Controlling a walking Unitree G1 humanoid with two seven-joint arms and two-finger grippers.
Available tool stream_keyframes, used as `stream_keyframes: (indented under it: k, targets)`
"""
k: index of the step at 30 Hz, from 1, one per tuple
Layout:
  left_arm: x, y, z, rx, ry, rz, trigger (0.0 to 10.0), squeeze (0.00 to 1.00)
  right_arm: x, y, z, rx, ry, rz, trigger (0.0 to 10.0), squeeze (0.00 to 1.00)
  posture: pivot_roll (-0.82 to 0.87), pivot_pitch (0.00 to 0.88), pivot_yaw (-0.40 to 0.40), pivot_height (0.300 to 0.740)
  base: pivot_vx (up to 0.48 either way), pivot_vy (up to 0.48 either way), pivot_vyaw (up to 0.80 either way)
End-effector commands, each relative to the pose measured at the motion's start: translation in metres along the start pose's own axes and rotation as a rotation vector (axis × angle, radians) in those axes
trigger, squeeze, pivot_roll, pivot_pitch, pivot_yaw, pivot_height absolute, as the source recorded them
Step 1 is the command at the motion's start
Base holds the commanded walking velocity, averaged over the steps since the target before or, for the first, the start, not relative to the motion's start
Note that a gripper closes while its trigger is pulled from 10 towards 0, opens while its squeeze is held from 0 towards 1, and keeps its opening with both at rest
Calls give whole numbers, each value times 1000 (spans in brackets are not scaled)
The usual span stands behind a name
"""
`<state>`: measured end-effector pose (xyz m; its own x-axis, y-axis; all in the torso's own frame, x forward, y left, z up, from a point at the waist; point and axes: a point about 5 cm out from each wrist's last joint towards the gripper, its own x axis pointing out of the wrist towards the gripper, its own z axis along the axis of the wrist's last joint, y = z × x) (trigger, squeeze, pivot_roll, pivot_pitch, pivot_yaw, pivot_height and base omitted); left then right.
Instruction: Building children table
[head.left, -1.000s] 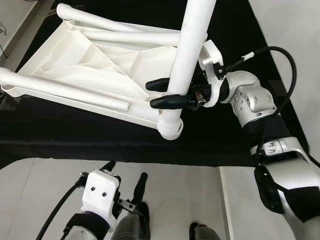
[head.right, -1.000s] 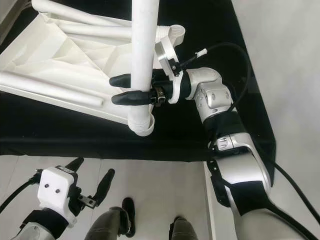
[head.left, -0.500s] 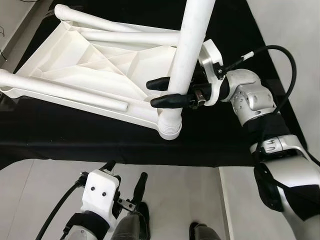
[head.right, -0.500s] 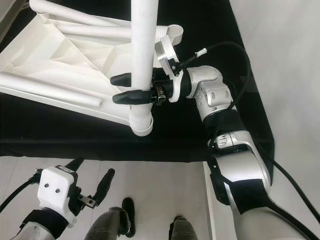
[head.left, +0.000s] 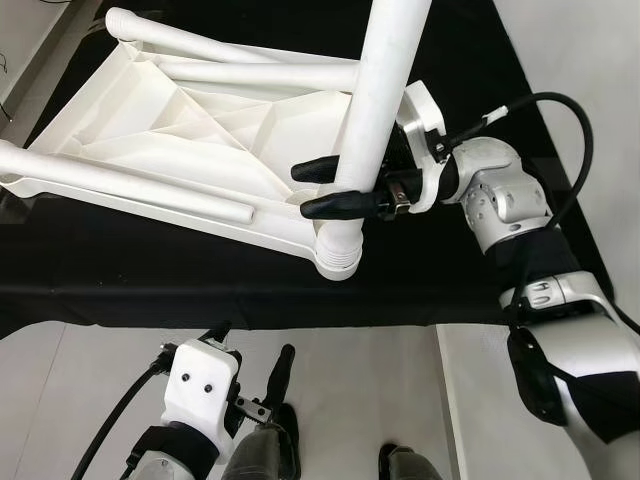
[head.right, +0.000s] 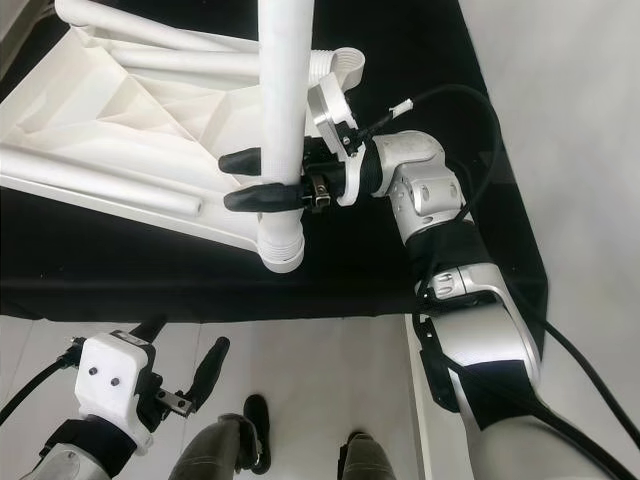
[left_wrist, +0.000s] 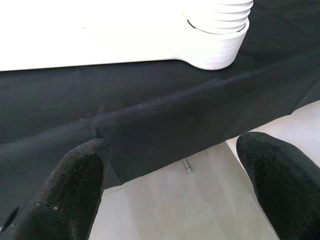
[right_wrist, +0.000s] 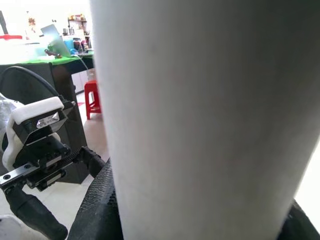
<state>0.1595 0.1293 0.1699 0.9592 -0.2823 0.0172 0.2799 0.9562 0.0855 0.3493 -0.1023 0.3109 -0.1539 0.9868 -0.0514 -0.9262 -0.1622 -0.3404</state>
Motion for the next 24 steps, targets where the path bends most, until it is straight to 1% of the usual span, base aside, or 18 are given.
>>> stream_keyframes:
  k: [1,7,9,13,18,24]
  targets:
    - [-2,1,-6,-1,35,10,10000,0,4,6,-15,31,63,39,10000,0,25,382,38,740,0,0,0]
    - [-2,1,-5,-1,34,11,10000,0,6,12,-17,11,108,75,10000,0,25,386,37,740,0,0,0]
    - [-2,1,-5,-1,33,13,10000,0,10,17,-20,0,140,107,10000,0,22,390,38,740,0,0,0]
    - [-2,2,-5,-1,33,13,10000,0,12,19,-21,-7,163,125,10000,0,22,390,37,740,0,0,0]
    - [-1,2,-5,-2,30,15,10000,0,14,17,-21,-14,188,131,10000,0,16,391,32,740,0,0,0]
    - [0,2,-5,-4,29,17,10000,0,15,15,-20,3,182,125,10000,0,15,392,30,740,0,0,0]
